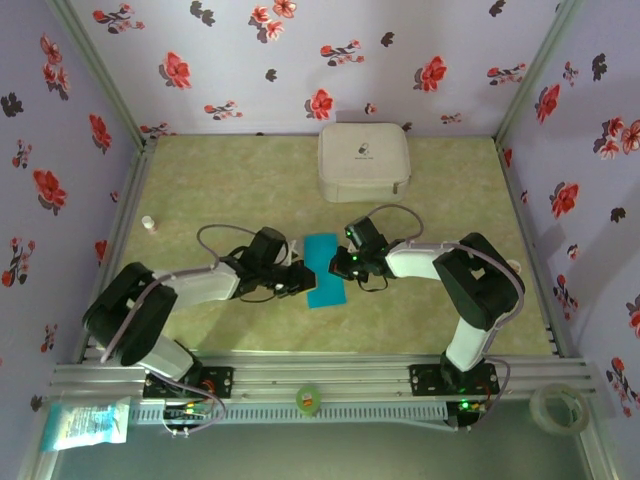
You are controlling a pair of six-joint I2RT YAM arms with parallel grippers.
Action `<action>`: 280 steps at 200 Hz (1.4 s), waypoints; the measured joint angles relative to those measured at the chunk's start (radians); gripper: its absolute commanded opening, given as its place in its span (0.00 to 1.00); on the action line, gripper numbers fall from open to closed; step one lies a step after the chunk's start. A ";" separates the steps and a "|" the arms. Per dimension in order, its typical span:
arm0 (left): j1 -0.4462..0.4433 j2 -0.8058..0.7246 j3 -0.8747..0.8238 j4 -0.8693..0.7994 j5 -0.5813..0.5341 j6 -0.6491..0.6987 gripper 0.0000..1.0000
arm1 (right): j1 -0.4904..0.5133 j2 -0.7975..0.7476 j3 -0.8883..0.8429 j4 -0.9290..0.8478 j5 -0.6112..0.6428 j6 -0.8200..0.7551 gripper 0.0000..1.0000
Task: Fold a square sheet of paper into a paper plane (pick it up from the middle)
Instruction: First fold the square sheet of paper in half at the center of the table.
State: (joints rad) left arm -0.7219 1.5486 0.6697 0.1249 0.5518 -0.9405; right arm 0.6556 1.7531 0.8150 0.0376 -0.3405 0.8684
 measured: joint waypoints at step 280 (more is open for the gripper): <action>0.119 0.079 0.249 -0.213 -0.007 0.166 0.08 | 0.000 0.010 0.028 -0.042 0.000 -0.005 0.00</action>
State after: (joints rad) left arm -0.6033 1.6276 0.9192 -0.0879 0.5449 -0.7742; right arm 0.6556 1.7626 0.8433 -0.0040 -0.3408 0.8639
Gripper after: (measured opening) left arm 0.083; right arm 0.046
